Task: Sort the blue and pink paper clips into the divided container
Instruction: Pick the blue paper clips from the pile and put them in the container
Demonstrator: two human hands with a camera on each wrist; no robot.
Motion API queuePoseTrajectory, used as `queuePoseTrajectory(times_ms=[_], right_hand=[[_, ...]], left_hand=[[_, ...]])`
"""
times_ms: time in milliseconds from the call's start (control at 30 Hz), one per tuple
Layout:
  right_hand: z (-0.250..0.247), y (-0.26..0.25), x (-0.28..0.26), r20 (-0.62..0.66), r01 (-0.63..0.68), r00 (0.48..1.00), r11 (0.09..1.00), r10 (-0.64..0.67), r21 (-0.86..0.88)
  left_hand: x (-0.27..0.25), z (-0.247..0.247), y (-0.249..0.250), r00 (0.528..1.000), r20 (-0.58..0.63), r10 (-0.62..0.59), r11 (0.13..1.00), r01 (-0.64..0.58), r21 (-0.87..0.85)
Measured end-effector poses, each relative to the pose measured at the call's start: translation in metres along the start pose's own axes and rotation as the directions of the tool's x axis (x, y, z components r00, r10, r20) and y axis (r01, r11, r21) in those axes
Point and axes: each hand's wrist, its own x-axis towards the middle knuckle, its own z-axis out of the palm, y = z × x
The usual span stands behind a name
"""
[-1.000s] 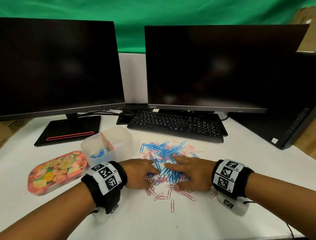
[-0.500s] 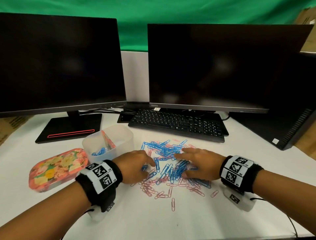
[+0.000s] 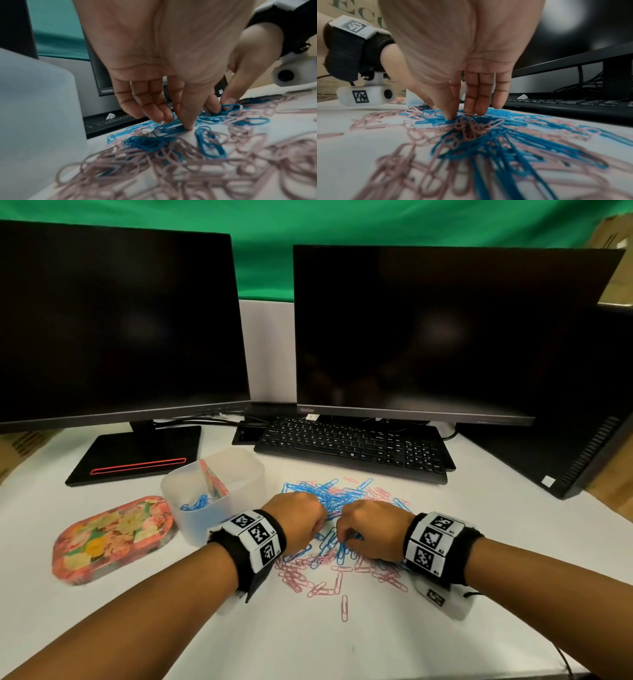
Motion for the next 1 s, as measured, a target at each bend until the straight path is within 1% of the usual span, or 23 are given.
queuePoseTrajectory(times_ms=[100, 167, 233, 300, 367, 433, 500, 600, 700, 767, 867, 933, 967, 1000], right_hand=[[-0.002, 0.004, 0.0, -0.027, -0.034, 0.999, 0.999, 0.035, 0.037], [-0.006, 0.007, -0.001, -0.062, -0.085, 0.994, 0.991, 0.091, 0.101], [-0.011, 0.012, -0.001, -0.089, -0.146, 0.982, 0.97, 0.165, 0.193], [-0.014, 0.017, -0.001, -0.108, -0.19, 0.966, 0.93, 0.233, 0.313], [-0.016, 0.024, -0.001, -0.118, -0.213, 0.948, 0.866, 0.295, 0.453], [-0.015, 0.032, -0.002, -0.097, -0.231, 0.936, 0.796, 0.34, 0.56], [-0.015, 0.037, -0.002, -0.053, -0.219, 0.935, 0.688, 0.35, 0.692], [-0.015, 0.036, -0.005, -0.007, -0.187, 0.921, 0.46, 0.389, 0.868], [-0.015, 0.033, -0.007, 0.035, -0.139, 0.923, 0.246, 0.384, 0.959], [-0.015, 0.032, -0.007, 0.045, -0.097, 0.929, 0.125, 0.368, 0.987], [-0.015, 0.03, -0.005, 0.051, -0.056, 0.931, 0.004, 0.361, 0.998], [-0.016, 0.029, -0.002, 0.062, -0.046, 0.93, -0.053, 0.363, 0.998], [-0.016, 0.027, 0.0, 0.072, -0.05, 0.929, -0.07, 0.363, 0.996], [-0.017, 0.025, 0.002, 0.082, -0.056, 0.929, -0.082, 0.362, 0.995]], left_hand=[[0.001, 0.003, -0.001, 1.0, 0.001, -0.01, 1.0, 0.01, -0.017], [0.001, 0.004, -0.003, 1.0, -0.001, -0.027, 0.998, 0.027, -0.056], [0.001, 0.002, -0.005, 0.998, -0.022, -0.055, 0.989, 0.051, -0.138], [0.002, -0.001, -0.008, 0.995, -0.054, -0.081, 0.97, 0.066, -0.235], [0.003, -0.002, -0.01, 0.989, -0.088, -0.116, 0.943, 0.082, -0.322], [0.005, -0.003, -0.012, 0.983, -0.099, -0.158, 0.899, 0.102, -0.425], [0.006, -0.005, -0.011, 0.98, -0.078, -0.182, 0.851, 0.118, -0.512], [0.008, -0.005, -0.01, 0.978, -0.026, -0.208, 0.774, 0.149, -0.615], [0.009, -0.003, -0.009, 0.966, 0.012, -0.258, 0.647, 0.181, -0.741], [0.009, -0.003, -0.009, 0.957, 0.04, -0.287, 0.566, 0.204, -0.799], [0.012, -0.005, -0.011, 0.946, 0.04, -0.321, 0.5, 0.205, -0.842], [0.013, -0.006, -0.011, 0.941, 0.055, -0.333, 0.437, 0.205, -0.876], [0.014, -0.007, -0.01, 0.939, 0.068, -0.338, 0.384, 0.204, -0.9], [0.014, -0.008, -0.009, 0.936, 0.089, -0.341, 0.306, 0.2, -0.931]])
